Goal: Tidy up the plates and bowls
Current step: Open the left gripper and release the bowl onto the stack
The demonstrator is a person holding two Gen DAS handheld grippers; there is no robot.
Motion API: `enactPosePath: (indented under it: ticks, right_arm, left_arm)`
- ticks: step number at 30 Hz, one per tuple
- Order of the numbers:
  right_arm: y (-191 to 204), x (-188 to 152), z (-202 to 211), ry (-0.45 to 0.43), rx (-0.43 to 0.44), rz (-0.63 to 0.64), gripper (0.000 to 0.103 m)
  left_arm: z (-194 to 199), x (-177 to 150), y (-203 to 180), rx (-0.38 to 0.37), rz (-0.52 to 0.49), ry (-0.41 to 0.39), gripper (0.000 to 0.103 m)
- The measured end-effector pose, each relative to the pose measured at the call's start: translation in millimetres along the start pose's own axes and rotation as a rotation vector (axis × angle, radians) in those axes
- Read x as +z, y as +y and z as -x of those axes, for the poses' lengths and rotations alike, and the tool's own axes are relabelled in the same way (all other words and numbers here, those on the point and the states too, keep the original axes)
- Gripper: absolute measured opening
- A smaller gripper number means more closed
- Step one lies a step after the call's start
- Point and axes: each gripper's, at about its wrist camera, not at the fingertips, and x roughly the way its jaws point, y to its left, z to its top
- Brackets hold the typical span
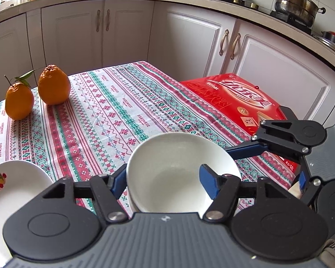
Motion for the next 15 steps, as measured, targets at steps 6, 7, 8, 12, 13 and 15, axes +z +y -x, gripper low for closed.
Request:
enactPosePath:
  ticks: [6, 7, 8, 12, 13, 15]
  right_arm:
    - [-1.1, 0.7, 10.8, -0.051, 0.004, 0.007, 0.103]
    - [-1.5, 0.3, 11.1, -0.047, 0.002, 0.01, 0.103]
    - [-1.8, -1.1, 11.3, -0.042, -0.002, 0.014, 0.103]
    - [-3.9, -8.5, 12.2, -0.019, -0.002, 0.024, 0.103]
    - [-3.5, -10.3, 12.9, -0.013, -0.004, 0.03, 0.103]
    - [-3.7, -14.6, 13.8, 0.001, -0.006, 0.047, 0.103]
  left_arm:
    - [8.0, 6.1, 1.4, 0.011, -0.014, -0.031, 0.07]
    - [9.9, 6.6, 1.3, 0.015, -0.019, -0.035, 0.071]
    - [11.8, 6.5, 1.2, 0.02, -0.022, -0.036, 0.073]
    - [23.8, 1.4, 0.0, 0.039, -0.047, -0.059, 0.082]
    - [27.8, -0.9, -0.1, 0.04, -0.052, -0.065, 0.084]
    - [37.3, -6.5, 0.6, 0.042, -0.057, -0.079, 0.089]
